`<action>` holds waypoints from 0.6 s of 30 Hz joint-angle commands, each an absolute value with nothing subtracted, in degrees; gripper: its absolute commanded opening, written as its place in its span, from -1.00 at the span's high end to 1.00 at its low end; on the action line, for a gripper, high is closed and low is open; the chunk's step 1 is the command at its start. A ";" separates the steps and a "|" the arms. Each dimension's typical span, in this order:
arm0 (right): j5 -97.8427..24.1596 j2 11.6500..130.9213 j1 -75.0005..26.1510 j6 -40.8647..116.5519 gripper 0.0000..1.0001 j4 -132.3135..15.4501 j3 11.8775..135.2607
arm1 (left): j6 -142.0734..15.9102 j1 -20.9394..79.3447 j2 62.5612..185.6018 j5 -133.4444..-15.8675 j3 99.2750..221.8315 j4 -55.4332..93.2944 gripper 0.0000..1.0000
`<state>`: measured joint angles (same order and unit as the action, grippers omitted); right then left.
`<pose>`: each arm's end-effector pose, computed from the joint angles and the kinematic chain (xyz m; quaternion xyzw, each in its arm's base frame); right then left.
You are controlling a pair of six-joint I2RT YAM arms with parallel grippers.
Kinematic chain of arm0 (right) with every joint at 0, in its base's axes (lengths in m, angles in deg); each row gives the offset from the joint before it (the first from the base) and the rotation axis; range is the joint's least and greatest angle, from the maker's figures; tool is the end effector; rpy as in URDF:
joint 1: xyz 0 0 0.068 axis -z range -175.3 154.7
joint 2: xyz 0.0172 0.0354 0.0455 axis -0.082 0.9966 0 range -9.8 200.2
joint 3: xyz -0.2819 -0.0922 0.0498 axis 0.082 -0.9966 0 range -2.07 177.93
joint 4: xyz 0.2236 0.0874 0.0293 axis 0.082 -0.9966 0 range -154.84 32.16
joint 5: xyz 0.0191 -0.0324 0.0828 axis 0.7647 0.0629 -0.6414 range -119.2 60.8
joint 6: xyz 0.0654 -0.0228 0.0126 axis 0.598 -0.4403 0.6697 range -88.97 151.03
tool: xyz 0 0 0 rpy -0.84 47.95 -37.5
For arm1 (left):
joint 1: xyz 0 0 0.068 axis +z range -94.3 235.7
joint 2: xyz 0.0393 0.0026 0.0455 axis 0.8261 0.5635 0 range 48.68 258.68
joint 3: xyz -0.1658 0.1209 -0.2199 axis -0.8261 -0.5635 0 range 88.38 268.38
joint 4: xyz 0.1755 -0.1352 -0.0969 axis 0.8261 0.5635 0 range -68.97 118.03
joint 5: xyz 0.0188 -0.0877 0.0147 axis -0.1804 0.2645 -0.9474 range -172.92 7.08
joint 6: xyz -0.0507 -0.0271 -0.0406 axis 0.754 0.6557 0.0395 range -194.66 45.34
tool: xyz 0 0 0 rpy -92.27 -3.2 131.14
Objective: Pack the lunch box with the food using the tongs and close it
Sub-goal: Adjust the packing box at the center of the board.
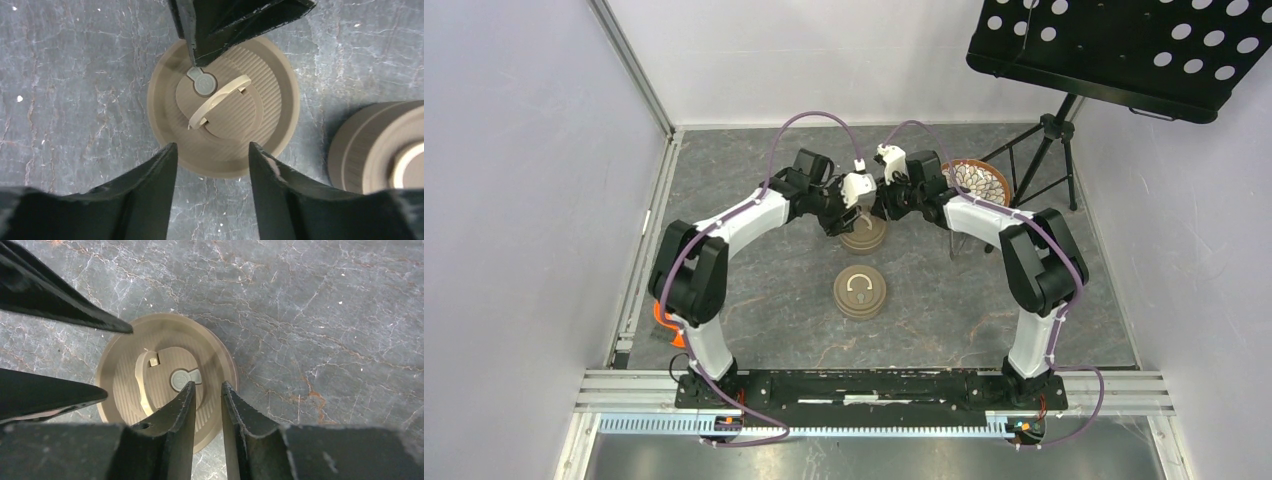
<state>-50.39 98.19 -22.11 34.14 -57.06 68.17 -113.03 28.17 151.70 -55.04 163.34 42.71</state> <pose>0.3711 0.2109 0.2255 -0.2610 0.8440 0.2722 0.3814 0.3356 -0.2053 0.2511 0.5652 0.7196 -0.1936 0.3539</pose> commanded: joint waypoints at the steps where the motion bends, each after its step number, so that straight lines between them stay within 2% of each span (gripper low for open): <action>1: -49.49 100.87 -21.75 31.98 0.41 -59.89 69.76 | -116.79 26.36 154.67 -59.09 164.66 41.61 -0.13; 5: -49.35 101.65 -21.36 31.49 0.43 -61.35 69.70 | -119.69 26.39 156.94 -60.58 164.44 47.52 0.02; 9: -50.52 101.22 -21.09 31.47 0.44 -61.49 68.79 | -119.88 27.04 156.49 -59.28 163.01 48.97 0.07; 18: -55.83 97.25 -21.04 33.22 0.29 -57.53 68.64 | -115.42 27.14 149.54 -51.89 163.02 43.48 -0.20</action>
<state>-54.26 99.78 -21.43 33.14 -57.80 69.07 -116.31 26.77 154.39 -56.22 163.58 43.27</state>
